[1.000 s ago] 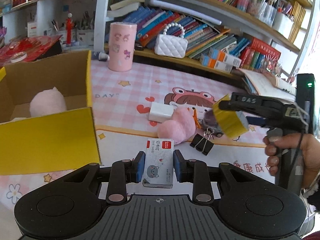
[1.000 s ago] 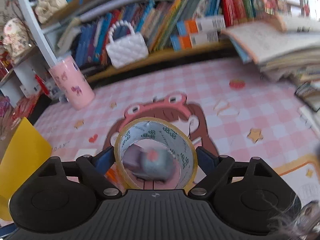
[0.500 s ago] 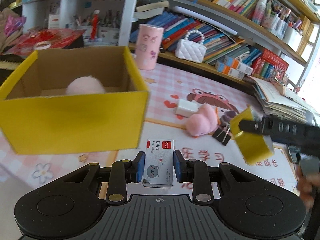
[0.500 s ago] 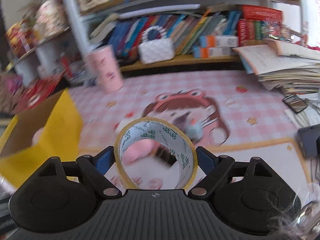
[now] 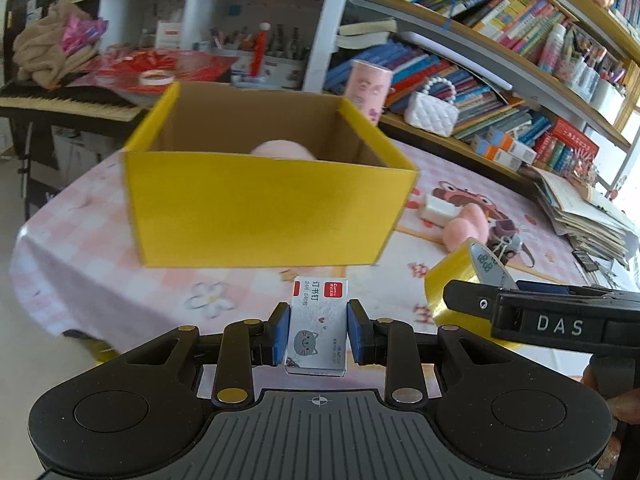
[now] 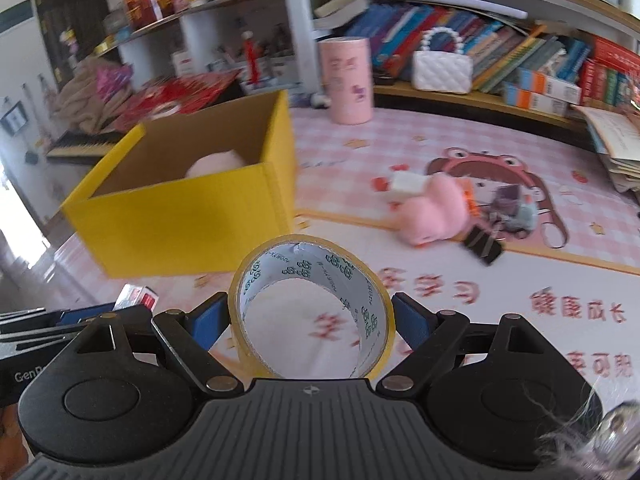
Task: Organize objects
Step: 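Carry the card box and tape roll into the yellow box and release, then withdraw both grippers from the box toward the remaining items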
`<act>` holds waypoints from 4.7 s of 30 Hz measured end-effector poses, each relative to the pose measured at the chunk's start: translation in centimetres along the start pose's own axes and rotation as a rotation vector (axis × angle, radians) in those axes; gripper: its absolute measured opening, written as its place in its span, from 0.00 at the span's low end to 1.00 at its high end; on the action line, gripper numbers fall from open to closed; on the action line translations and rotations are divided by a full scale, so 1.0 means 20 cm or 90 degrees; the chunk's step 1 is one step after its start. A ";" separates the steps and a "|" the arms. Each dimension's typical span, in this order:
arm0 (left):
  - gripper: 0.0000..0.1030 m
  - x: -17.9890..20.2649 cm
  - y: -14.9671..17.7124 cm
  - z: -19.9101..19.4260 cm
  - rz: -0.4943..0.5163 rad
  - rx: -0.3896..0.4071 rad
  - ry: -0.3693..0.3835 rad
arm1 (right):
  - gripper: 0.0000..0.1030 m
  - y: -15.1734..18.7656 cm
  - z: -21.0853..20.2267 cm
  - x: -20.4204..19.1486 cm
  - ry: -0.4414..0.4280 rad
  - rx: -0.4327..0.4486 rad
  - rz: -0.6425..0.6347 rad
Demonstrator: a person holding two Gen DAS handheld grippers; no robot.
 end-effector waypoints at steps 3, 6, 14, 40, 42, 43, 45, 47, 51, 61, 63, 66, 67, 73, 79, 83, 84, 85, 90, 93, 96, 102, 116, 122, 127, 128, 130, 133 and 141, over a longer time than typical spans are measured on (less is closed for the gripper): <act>0.27 -0.08 0.01 -0.06 -0.005 0.003 -0.006 | 0.83 0.03 -0.01 -0.11 -0.014 -0.002 -0.013; 0.27 -0.14 0.02 -0.11 -0.007 0.006 -0.009 | 0.83 0.06 -0.02 -0.20 -0.021 -0.008 -0.021; 0.27 -0.26 0.04 -0.23 0.006 0.015 -0.004 | 0.83 0.12 -0.06 -0.37 -0.025 -0.011 -0.018; 0.27 -0.37 -0.26 -0.24 0.012 0.120 0.010 | 0.83 -0.18 -0.13 -0.46 0.022 0.144 -0.047; 0.27 -0.35 -0.34 -0.19 0.018 0.136 0.002 | 0.83 -0.27 -0.10 -0.43 0.019 0.173 -0.048; 0.27 -0.35 -0.37 -0.18 0.020 0.140 0.000 | 0.83 -0.32 -0.07 -0.42 0.018 0.186 -0.049; 0.27 -0.33 -0.42 -0.12 0.026 0.148 -0.004 | 0.83 -0.41 -0.02 -0.39 0.015 0.201 -0.053; 0.27 -0.31 -0.46 -0.03 0.029 0.148 -0.014 | 0.83 -0.49 0.04 -0.37 0.010 0.206 -0.062; 0.27 -0.28 -0.50 0.14 0.025 0.132 -0.040 | 0.83 -0.62 0.21 -0.35 -0.009 0.197 -0.086; 0.28 -0.22 -0.50 0.46 0.063 0.061 -0.108 | 0.83 -0.75 0.62 -0.43 -0.095 0.125 -0.149; 0.28 -0.23 -0.49 0.50 0.067 0.048 -0.124 | 0.83 -0.76 0.71 -0.46 -0.119 0.104 -0.170; 0.28 -0.24 -0.48 0.54 0.075 0.029 -0.146 | 0.83 -0.77 0.82 -0.52 -0.147 0.069 -0.195; 0.28 -0.24 -0.48 0.55 0.079 0.025 -0.150 | 0.83 -0.77 0.85 -0.54 -0.154 0.058 -0.205; 0.29 -0.23 -0.48 0.58 0.075 0.014 -0.161 | 0.83 -0.73 1.02 -0.65 -0.177 0.002 -0.288; 0.30 -0.23 -0.47 0.58 0.076 0.013 -0.164 | 0.83 -0.70 1.09 -0.69 -0.181 -0.021 -0.319; 0.41 -0.22 -0.48 0.57 0.072 0.017 -0.150 | 0.84 -0.70 1.09 -0.69 -0.178 -0.028 -0.317; 0.45 -0.21 -0.48 0.57 0.074 0.022 -0.148 | 0.84 -0.71 1.09 -0.69 -0.178 -0.026 -0.314; 0.47 -0.20 -0.48 0.56 0.077 0.028 -0.145 | 0.85 -0.71 1.07 -0.68 -0.178 -0.019 -0.310; 0.70 -0.16 -0.51 0.48 0.082 0.071 -0.142 | 0.88 -0.78 0.95 -0.62 -0.176 0.027 -0.268; 0.73 -0.16 -0.54 0.40 0.074 0.104 -0.139 | 0.88 -0.80 0.84 -0.58 -0.160 0.064 -0.249; 0.78 -0.19 -0.55 0.31 0.071 0.134 -0.146 | 0.88 -0.81 0.71 -0.53 -0.143 0.108 -0.233; 0.79 -0.25 -0.54 0.15 0.052 0.168 -0.167 | 0.88 -0.77 0.47 -0.41 -0.105 0.157 -0.175; 0.82 -0.27 -0.33 -0.10 0.047 0.152 -0.144 | 0.87 -0.33 0.17 -0.38 -0.003 0.135 -0.122; 0.83 -0.31 -0.19 -0.19 0.032 0.117 -0.154 | 0.86 -0.13 0.08 -0.44 0.017 0.093 -0.113; 0.83 -0.34 -0.09 -0.25 0.010 0.086 -0.152 | 0.86 0.00 0.01 -0.49 0.026 0.075 -0.121; 0.84 -0.34 -0.07 -0.27 0.009 0.084 -0.151 | 0.86 0.03 -0.01 -0.50 0.027 0.072 -0.121; 0.85 -0.34 -0.04 -0.30 0.013 0.079 -0.147 | 0.87 0.07 -0.04 -0.51 0.030 0.065 -0.119; 0.87 -0.33 0.02 -0.33 0.025 0.070 -0.134 | 0.87 0.13 -0.09 -0.51 0.040 0.057 -0.108; 0.88 -0.26 0.12 -0.37 0.063 0.038 -0.092 | 0.87 0.27 -0.19 -0.45 0.076 0.043 -0.070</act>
Point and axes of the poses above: each gripper's, at about its wrist camera, not at the fingertips, and z roughly the way its jaws point, x to its right, y to its underside, the point moved 3 cm from there along z, roughly the way its jaws point, and after that the axes turned 7 degrees about x, right-handed, at the moved point
